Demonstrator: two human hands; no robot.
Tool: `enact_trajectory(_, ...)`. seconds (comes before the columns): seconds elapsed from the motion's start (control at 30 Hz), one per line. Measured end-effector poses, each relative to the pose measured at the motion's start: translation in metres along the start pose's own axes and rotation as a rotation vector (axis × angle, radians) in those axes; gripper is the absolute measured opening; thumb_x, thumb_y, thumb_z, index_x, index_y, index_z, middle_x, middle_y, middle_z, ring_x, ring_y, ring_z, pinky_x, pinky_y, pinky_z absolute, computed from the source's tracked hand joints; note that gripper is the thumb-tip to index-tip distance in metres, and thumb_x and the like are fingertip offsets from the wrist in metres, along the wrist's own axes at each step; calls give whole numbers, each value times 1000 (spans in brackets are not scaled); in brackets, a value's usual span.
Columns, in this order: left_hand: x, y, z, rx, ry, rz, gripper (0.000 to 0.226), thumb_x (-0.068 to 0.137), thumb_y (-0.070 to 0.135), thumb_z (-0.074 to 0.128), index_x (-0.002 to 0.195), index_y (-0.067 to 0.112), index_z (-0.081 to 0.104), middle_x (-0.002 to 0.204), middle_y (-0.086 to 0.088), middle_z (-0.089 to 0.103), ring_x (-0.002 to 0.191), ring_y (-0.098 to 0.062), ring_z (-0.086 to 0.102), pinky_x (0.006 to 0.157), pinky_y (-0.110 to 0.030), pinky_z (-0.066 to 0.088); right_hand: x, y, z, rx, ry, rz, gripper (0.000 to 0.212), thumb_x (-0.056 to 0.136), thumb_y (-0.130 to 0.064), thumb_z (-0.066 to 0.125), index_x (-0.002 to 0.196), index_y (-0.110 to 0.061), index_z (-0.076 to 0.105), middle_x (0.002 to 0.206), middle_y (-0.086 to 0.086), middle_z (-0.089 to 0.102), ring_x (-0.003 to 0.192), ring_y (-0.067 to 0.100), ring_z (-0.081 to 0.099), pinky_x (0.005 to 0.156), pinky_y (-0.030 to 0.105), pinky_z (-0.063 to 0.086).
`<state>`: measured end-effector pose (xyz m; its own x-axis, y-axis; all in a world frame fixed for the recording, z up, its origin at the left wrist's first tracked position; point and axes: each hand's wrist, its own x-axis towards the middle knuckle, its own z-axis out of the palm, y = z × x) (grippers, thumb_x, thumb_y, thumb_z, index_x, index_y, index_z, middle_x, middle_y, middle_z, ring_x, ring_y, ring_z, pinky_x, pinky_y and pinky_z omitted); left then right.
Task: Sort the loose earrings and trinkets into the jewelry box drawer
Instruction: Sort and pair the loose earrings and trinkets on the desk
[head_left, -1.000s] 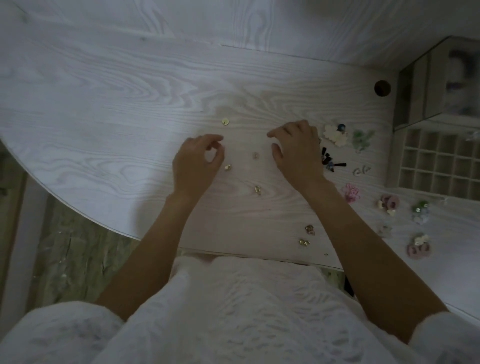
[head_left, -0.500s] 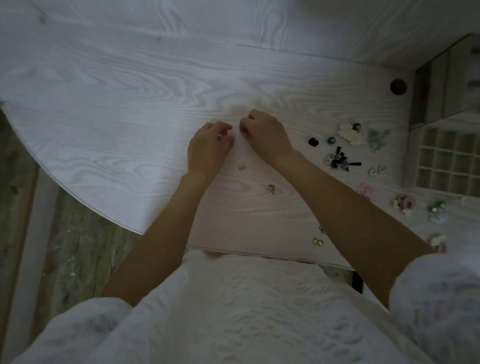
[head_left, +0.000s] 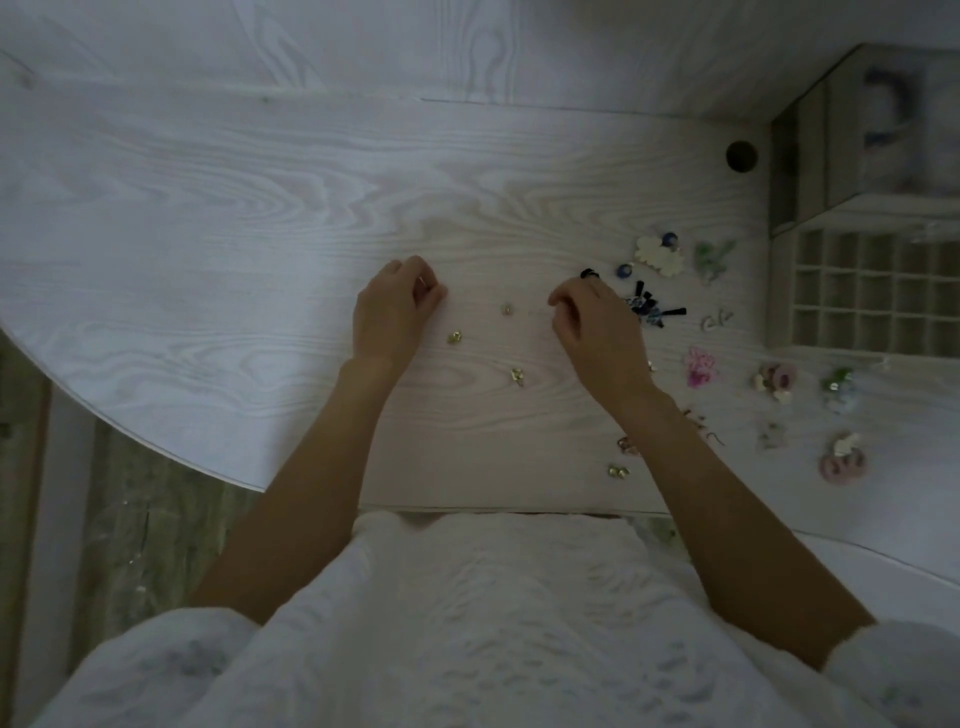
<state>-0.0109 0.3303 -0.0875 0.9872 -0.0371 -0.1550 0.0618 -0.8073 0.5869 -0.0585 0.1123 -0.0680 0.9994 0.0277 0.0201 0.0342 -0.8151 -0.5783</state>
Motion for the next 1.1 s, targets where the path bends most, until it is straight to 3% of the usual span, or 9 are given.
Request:
enact_trajectory(0.1, -3, 2, 1, -10, 41, 16, 15, 85, 28, 63, 85, 13, 59, 85, -2, 57, 70, -13, 51, 66, -25, 39, -21, 21, -9, 33, 60, 67, 11, 92, -12, 54, 94, -8, 64, 82, 6, 66, 72, 19, 58, 66, 35, 49)
enact_trajectory(0.2, -6, 12, 1, -198, 78, 12, 14, 83, 26, 66, 81, 13, 61, 78, 1, 63, 68, -13, 58, 66, -29, 48, -28, 34, -11, 52, 103, 94, 13, 90, -10, 58, 97, -6, 68, 86, 8, 71, 72, 21, 63, 69, 34, 52)
enact_trajectory(0.33, -13, 49, 14, -358, -19, 98, 9, 79, 19, 72, 79, 10, 67, 72, -1, 68, 63, -11, 62, 63, -22, 52, -25, 35, -8, 8, 92, 88, 15, 87, -3, 58, 98, -2, 68, 91, 13, 71, 77, 26, 65, 74, 27, 45)
enact_trajectory(0.43, -14, 73, 31, -306, -120, 220, 7, 82, 16, 69, 84, 10, 69, 80, -3, 70, 69, -9, 62, 67, -16, 51, -23, 33, -6, -13, 74, 80, 13, 86, 1, 57, 96, 0, 66, 98, 16, 64, 79, 27, 63, 71, 32, 50)
enact_trajectory(0.53, -8, 86, 49, -197, -191, 290, 11, 85, 14, 65, 94, 12, 70, 89, -5, 71, 78, -15, 65, 76, -25, 52, -22, 33, -3, -53, 65, 92, 7, 84, 1, 59, 89, 1, 64, 100, 18, 58, 74, 27, 60, 64, 36, 53)
enact_trajectory(0.67, -5, 92, 60, -146, -197, 314, 14, 87, 14, 62, 99, 14, 70, 92, -1, 73, 81, -13, 67, 79, -21, 49, -23, 32, 0, -75, 54, 101, 3, 83, -1, 62, 85, 0, 65, 94, 18, 57, 69, 27, 58, 57, 29, 45)
enact_trajectory(0.73, -5, 93, 63, -123, -183, 333, 15, 87, 13, 62, 99, 13, 70, 92, -1, 74, 82, -14, 68, 79, -20, 48, -24, 35, 0, -80, 51, 125, 6, 83, -2, 61, 88, -2, 64, 92, 16, 58, 74, 27, 58, 60, 27, 41)
enact_trajectory(0.87, -5, 91, 66, -88, -178, 315, 22, 86, 9, 61, 107, 8, 68, 102, -9, 71, 89, -22, 67, 85, -29, 49, -26, 35, -3, -76, 59, 190, 15, 85, -3, 57, 99, -2, 62, 101, 14, 60, 82, 27, 60, 69, 35, 48)
enact_trajectory(1.1, -10, 87, 72, -33, -124, 304, 14, 84, 11, 62, 96, 9, 69, 89, -10, 67, 77, -24, 63, 71, -34, 49, -19, 28, 1, -62, 47, 274, 17, 89, -5, 56, 104, -1, 61, 103, 17, 62, 90, 29, 59, 78, 38, 46)
